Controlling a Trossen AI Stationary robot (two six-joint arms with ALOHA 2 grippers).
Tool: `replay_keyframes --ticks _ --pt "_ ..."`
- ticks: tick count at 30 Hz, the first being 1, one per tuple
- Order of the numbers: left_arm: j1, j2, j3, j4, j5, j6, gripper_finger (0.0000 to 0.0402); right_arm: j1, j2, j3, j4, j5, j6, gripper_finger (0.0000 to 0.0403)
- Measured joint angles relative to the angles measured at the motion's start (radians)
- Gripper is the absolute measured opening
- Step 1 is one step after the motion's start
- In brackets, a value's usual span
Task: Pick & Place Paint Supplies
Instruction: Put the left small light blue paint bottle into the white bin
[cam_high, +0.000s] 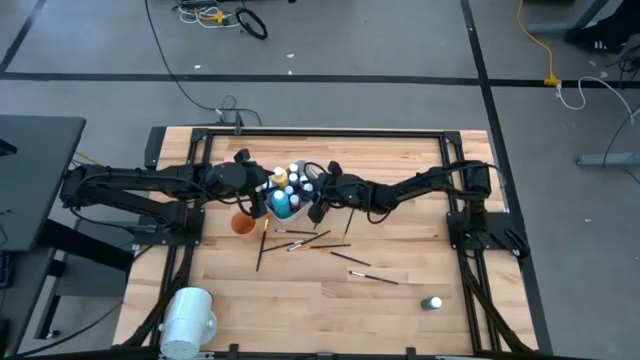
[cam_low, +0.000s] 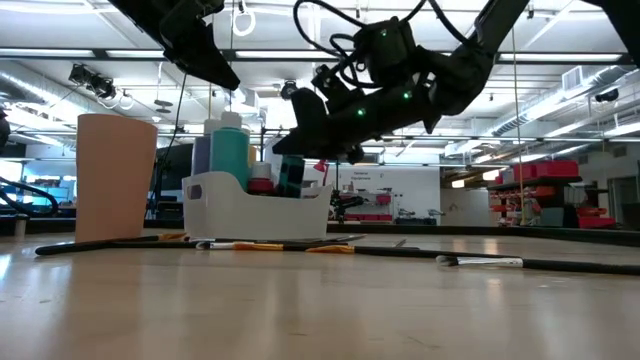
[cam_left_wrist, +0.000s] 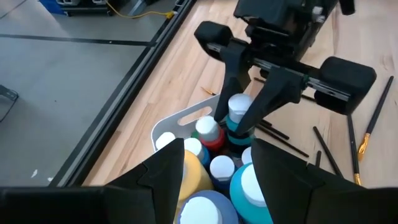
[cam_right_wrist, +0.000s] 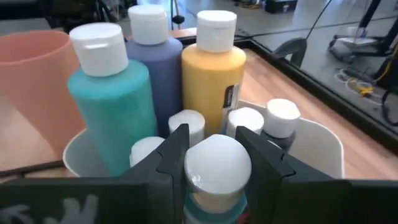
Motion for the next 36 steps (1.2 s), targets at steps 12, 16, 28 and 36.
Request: replay_keyframes --ticks 12,16,28,36 --pt "0.000 0.000 0.000 0.003 0.000 -0.003 0.0196 -0.004 0.094 -0.001 0.058 -0.037 0.033 0.0133" --pt "0.000 0.000 0.000 0.003 -0.001 -0.003 0.0196 -0.005 0.098 0.000 0.059 -0.062 0.025 0.0139" --pt "0.000 0.000 0.000 0.002 -0.001 -0.003 0.0196 -0.005 0.098 -0.001 0.120 -0.083 -0.021 0.0143" --pt "0.000 0.000 0.000 0.002 -0.001 -0.003 0.0196 0.000 0.086 -0.001 0.134 -0.081 -0.045 0.0144"
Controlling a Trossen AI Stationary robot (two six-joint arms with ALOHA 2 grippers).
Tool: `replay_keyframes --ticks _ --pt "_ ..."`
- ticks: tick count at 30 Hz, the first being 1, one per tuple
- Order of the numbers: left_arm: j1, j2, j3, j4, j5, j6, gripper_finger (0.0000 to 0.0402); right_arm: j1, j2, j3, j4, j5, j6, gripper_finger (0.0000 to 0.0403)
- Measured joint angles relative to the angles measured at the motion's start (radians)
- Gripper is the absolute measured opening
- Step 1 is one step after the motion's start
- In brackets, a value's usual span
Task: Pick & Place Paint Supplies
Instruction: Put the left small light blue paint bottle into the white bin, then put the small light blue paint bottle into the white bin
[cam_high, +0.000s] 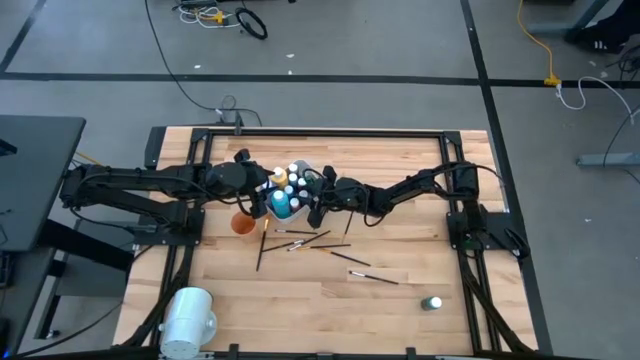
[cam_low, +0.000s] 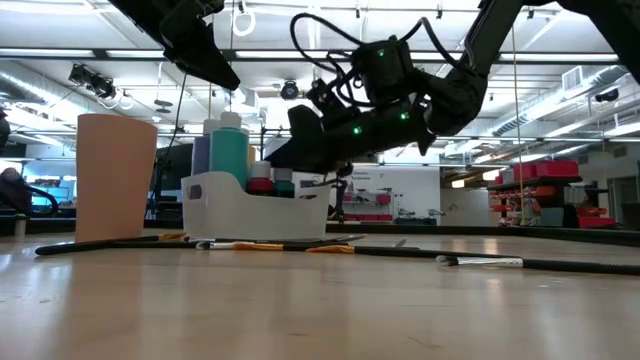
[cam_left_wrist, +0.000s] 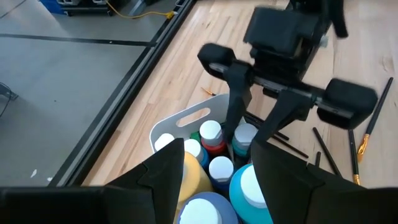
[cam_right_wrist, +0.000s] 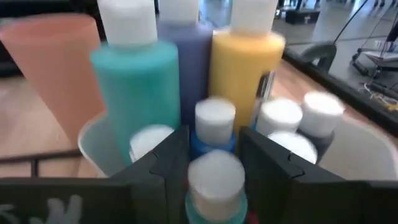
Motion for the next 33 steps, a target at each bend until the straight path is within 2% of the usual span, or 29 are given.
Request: replay_keyframes --ticks 4,9,17,27,33 --pt "0.000 0.000 0.000 -0.001 0.000 0.000 0.0196 0.000 -0.063 0.002 -0.011 -0.002 0.000 0.0144" --pt "0.000 0.000 0.000 -0.005 0.002 -0.006 0.0196 0.000 -0.185 0.003 -0.156 -0.117 -0.009 0.0144" --pt "0.000 0.000 0.000 -0.007 0.032 -0.019 0.0196 0.000 -0.414 0.003 -0.561 -0.334 -0.062 0.0144" --pt "0.000 0.000 0.000 -0.005 0.041 -0.043 0.0196 0.049 -0.653 0.001 -0.929 -0.469 -0.091 0.0144" --pt "0.000 0.000 0.000 -0.005 0.041 -0.055 0.0196 0.143 -0.752 -0.093 -0.944 -0.550 -0.162 0.0144"
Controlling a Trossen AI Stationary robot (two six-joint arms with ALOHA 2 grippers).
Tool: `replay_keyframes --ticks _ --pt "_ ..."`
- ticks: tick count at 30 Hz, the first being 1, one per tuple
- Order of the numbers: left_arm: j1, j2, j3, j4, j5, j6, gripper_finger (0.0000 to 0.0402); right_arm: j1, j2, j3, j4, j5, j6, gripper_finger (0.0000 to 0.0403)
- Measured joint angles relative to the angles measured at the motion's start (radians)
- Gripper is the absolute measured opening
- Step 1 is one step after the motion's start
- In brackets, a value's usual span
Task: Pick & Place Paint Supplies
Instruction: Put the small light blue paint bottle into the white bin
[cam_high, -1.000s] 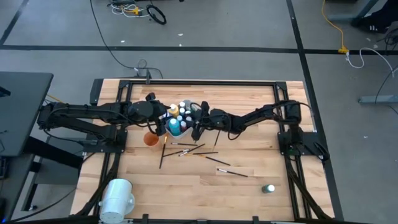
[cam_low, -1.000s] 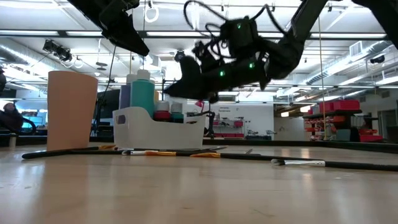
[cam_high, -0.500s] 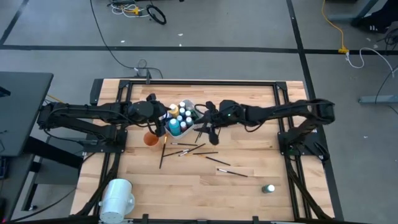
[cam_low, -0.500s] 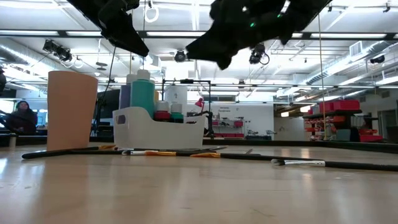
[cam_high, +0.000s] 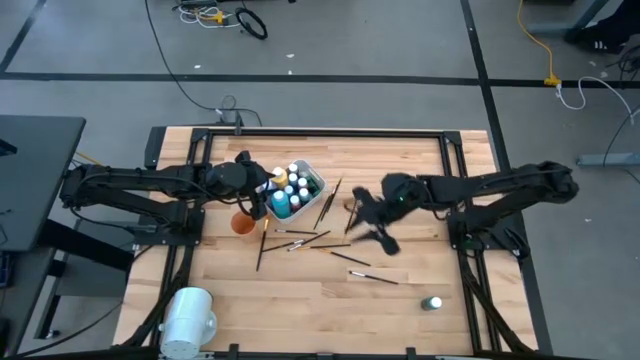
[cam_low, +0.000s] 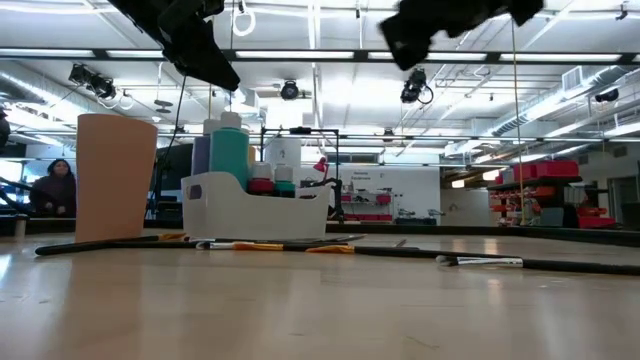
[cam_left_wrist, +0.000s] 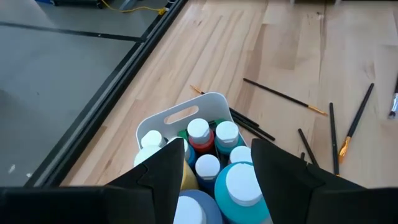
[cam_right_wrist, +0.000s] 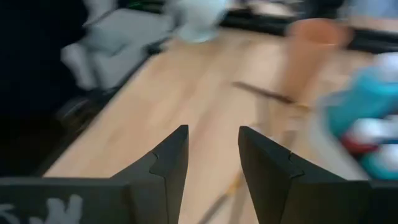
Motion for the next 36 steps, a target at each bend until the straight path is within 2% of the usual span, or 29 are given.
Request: replay_keyframes --ticks 3,9,12,16,20,29,36 --pt "0.000 0.000 0.000 0.001 0.000 -0.016 0.0196 0.043 -0.053 -0.077 0.000 -0.114 -0.006 0.0144" --pt "0.000 0.000 0.000 0.017 0.000 -0.016 0.0196 0.102 -0.147 -0.266 0.105 -0.452 -0.004 0.0144" --pt "0.000 0.000 0.000 0.028 -0.001 -0.023 0.0196 0.128 -0.182 -0.361 0.193 -0.551 -0.001 0.0144" --pt "0.000 0.000 0.000 0.029 -0.003 -0.050 0.0196 0.170 -0.212 -0.464 0.302 -0.565 0.004 0.0144" --pt "0.000 0.000 0.000 0.030 -0.004 -0.061 0.0196 0.213 -0.222 -0.530 0.339 -0.579 0.004 0.0144" --pt "0.000 0.000 0.000 0.029 -0.011 -0.144 0.0196 0.287 -0.222 -0.579 0.362 -0.649 -0.001 0.0144" --pt "0.000 0.000 0.000 0.029 -0.011 -0.235 0.0196 0.364 -0.222 -0.582 0.360 -0.651 -0.044 0.0144"
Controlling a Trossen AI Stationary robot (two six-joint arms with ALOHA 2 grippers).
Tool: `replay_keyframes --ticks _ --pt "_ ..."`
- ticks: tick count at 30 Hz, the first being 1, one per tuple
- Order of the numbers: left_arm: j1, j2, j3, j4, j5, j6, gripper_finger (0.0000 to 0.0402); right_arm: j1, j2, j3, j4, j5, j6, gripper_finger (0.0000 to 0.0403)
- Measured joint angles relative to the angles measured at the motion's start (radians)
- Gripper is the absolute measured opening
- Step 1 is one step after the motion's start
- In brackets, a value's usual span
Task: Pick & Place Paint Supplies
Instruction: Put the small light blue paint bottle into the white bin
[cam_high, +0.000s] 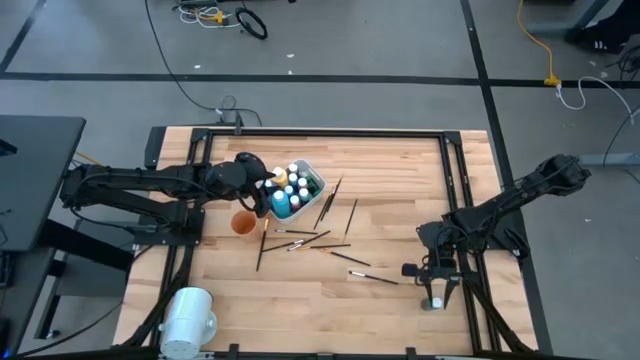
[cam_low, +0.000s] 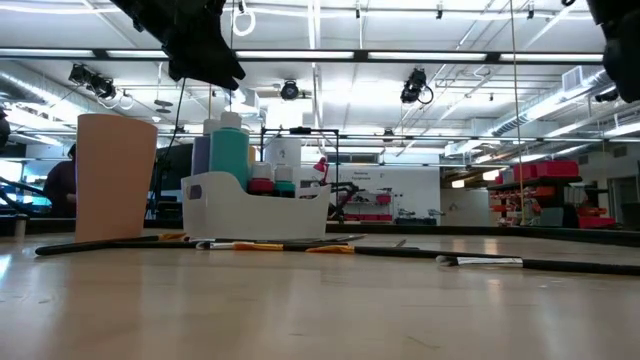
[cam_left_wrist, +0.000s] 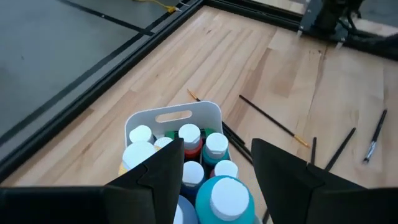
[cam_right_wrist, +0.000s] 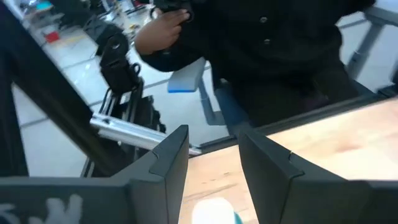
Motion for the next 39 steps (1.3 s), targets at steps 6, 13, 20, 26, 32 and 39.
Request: replay_keyframes --ticks 6,13,20,26,32,39 --pt "0.000 0.000 0.000 0.000 -0.008 -0.047 0.0196 0.052 0.001 -0.001 -0.045 0.027 -0.098 0.0144" --pt "0.000 0.000 0.000 0.000 -0.008 -0.067 0.0196 0.096 0.001 -0.039 -0.006 0.146 -0.170 0.0144" --pt "0.000 0.000 0.000 0.000 -0.008 -0.066 0.0196 0.120 0.001 -0.189 0.253 0.180 -0.156 0.0144" --pt "0.000 0.000 0.000 0.000 -0.008 -0.067 0.0196 0.120 0.001 -0.245 0.379 0.297 -0.089 0.0144" --pt "0.000 0.000 0.000 0.000 -0.008 -0.068 0.0196 0.120 0.001 -0.245 0.384 0.285 -0.086 0.0144" --pt "0.000 0.000 0.000 0.000 -0.008 -0.067 0.0196 0.120 0.003 -0.244 0.354 0.277 -0.087 0.0144"
